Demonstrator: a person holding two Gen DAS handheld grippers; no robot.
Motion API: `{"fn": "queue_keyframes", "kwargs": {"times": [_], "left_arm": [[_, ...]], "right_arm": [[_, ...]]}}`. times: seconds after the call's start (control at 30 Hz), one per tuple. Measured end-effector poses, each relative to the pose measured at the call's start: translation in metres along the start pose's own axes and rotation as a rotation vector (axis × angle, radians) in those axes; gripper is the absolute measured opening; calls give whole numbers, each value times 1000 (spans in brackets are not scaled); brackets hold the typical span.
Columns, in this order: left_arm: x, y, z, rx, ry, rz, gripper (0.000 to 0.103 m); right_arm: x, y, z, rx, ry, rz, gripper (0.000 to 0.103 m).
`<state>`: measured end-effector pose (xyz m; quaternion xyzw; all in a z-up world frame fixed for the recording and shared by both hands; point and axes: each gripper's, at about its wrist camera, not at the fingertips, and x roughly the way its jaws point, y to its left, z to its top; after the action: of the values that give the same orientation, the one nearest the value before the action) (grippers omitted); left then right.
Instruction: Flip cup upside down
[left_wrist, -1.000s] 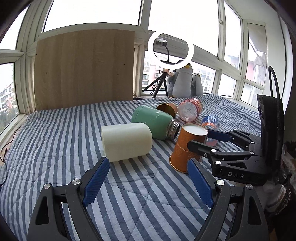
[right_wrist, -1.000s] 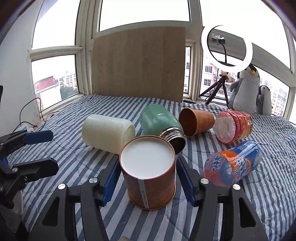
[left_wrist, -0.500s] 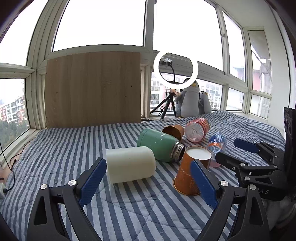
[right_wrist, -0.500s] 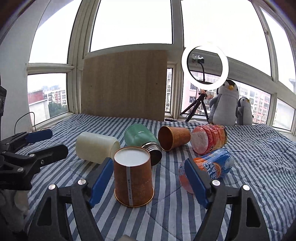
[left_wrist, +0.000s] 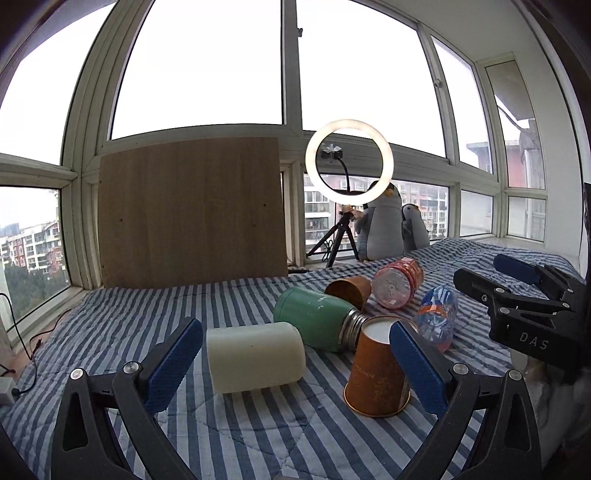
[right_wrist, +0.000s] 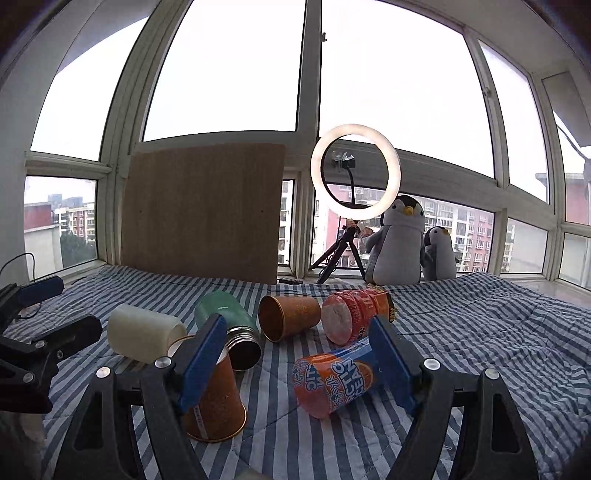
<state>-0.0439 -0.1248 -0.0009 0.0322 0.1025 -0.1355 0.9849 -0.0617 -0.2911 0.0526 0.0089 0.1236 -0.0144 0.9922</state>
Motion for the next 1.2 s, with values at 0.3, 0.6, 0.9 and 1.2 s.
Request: {"fn": "queue_keyframes", "kwargs": {"times": [0.3,0.6,0.9,1.2], "left_arm": [[0,-1,-5,2,-15,32,103],[-6,3,-5,-10,-43,56,103],[-8,1,-5,3,-50,70,103],[-6,2,-5,0,-41,75,103]], "right_arm": [[-3,-15,-5,72,-54,-28,76],[-12,-11,-7,55,-98,-37,80],[-14,-19,-8,90,-109,-20,87],[-16,-22,-9,105,-116,-14,96]]}}
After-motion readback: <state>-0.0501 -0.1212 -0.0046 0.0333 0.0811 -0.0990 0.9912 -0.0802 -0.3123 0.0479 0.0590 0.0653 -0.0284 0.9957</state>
